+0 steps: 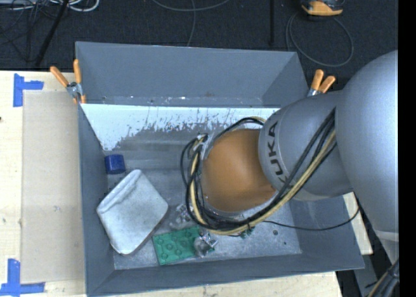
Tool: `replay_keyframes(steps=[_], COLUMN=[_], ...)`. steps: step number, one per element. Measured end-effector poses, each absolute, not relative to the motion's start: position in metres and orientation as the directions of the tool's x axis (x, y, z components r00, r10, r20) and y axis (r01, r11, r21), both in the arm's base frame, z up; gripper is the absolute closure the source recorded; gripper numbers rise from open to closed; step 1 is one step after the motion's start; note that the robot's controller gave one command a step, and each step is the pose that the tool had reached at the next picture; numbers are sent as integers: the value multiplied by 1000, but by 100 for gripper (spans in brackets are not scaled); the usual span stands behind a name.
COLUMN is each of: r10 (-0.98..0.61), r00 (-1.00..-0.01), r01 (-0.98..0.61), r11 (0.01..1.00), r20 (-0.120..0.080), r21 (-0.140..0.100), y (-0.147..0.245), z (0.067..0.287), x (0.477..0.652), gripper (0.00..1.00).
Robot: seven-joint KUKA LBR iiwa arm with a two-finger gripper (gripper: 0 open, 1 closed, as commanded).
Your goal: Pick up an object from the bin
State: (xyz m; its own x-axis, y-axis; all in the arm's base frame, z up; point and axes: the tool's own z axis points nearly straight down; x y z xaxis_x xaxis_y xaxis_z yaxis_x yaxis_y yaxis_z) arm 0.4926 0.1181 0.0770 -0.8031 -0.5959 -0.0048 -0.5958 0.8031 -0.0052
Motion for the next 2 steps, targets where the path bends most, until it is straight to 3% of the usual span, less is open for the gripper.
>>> replay_keyframes(steps=[1, 2], r10=[-619, -671], r00=[-785, -742], r01=[-619, -671], r11=[785, 742], r20=[-9, -4], r21=[-2, -4], y=[154, 107], z=[186, 242], x=[517, 514], gripper=[100, 100])
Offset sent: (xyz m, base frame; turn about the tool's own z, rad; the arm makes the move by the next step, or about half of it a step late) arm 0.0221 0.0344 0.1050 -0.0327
